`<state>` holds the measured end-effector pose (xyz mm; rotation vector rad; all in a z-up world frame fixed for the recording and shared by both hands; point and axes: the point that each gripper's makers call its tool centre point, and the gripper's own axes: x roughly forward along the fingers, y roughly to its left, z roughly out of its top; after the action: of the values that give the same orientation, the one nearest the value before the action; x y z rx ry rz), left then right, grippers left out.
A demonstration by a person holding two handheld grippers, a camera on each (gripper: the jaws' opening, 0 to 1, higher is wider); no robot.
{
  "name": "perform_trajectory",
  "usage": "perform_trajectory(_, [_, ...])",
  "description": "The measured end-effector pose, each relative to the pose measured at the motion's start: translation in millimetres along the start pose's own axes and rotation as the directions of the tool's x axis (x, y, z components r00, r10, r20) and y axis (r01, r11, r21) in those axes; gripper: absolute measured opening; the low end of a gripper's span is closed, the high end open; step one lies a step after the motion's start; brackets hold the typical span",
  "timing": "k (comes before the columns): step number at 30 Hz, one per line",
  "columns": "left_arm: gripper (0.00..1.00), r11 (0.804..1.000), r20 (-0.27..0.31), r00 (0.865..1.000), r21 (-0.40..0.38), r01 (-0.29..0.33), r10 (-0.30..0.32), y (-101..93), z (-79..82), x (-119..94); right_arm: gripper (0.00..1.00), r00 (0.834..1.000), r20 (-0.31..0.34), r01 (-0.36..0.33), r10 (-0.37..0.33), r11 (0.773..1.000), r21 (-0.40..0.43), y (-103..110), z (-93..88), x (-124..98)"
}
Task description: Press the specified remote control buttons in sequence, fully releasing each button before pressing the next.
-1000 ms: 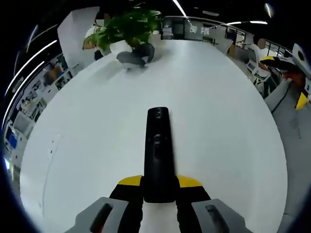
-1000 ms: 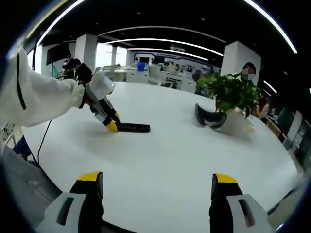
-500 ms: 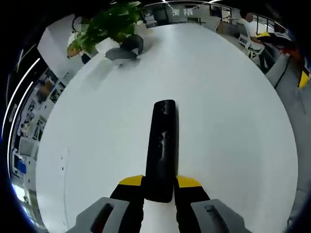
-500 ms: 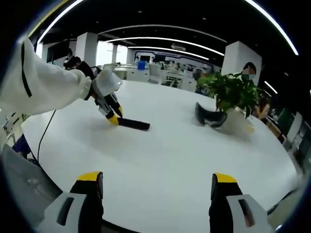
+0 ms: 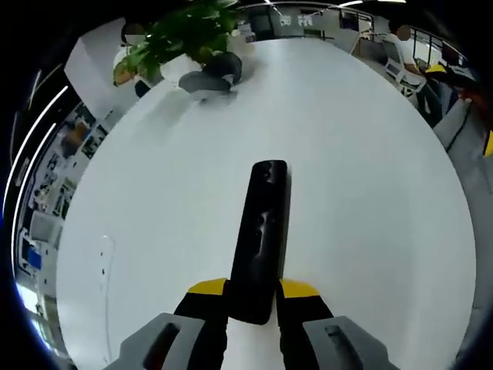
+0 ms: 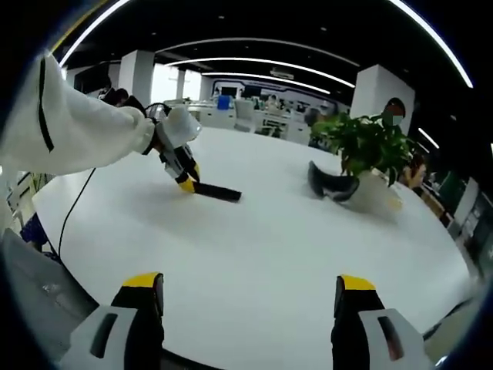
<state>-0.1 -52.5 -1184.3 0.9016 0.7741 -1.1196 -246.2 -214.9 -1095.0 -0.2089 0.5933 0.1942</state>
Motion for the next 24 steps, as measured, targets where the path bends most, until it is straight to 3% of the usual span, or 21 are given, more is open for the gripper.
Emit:
perform_trajectory(2, [0.23, 1.000, -0.005, 1.000, 0.006, -0.007, 0.007, -0.9, 0.0, -0.9, 0.92, 1.000, 0.007, 0.002, -0.002, 1.000, 0.002, -0.5, 1.1, -0.5])
perform_trajectory(7, [0.26, 0.995, -0.039, 0.996, -0.061, -0.076, 0.074, 3.5, -4.1, -4.3, 0.91, 1.000, 0.026, 0.005, -0.006, 1.000, 0.007, -1.5, 4.4, -2.7])
perform_trajectory(10, [0.35, 0.971, -0.072, 0.984, -0.165, -0.171, 0.161, 13.3, -10.9, -9.0, 0.91, 0.999, 0.035, 0.005, -0.005, 1.000, 0.011, -1.6, 6.2, -3.9])
perform_trajectory(14, [0.41, 0.959, -0.063, 0.978, -0.195, -0.205, 0.196, 13.4, -17.4, -10.6, 0.92, 0.999, 0.053, 0.004, -0.004, 1.000, 0.013, -1.4, 9.1, -5.4])
perform_trajectory(16, [0.51, 0.946, -0.063, 0.970, -0.215, -0.243, 0.235, 14.3, -20.3, -15.3, 0.92, 0.998, 0.057, 0.004, -0.004, 1.000, 0.013, -1.4, 9.8, -5.6])
perform_trajectory(19, [0.67, 0.931, -0.046, 0.972, -0.281, -0.233, 0.229, 4.5, -25.3, -20.8, 0.92, 0.998, 0.065, -0.001, 0.000, 1.000, 0.009, -1.3, 10.6, -6.0])
perform_trajectory(24, [0.79, 0.902, -0.018, 0.964, -0.350, -0.254, 0.264, -21.4, -34.5, -32.6, 0.93, 0.996, 0.084, -0.004, 0.003, 1.000, 0.013, -1.4, 13.8, -7.6])
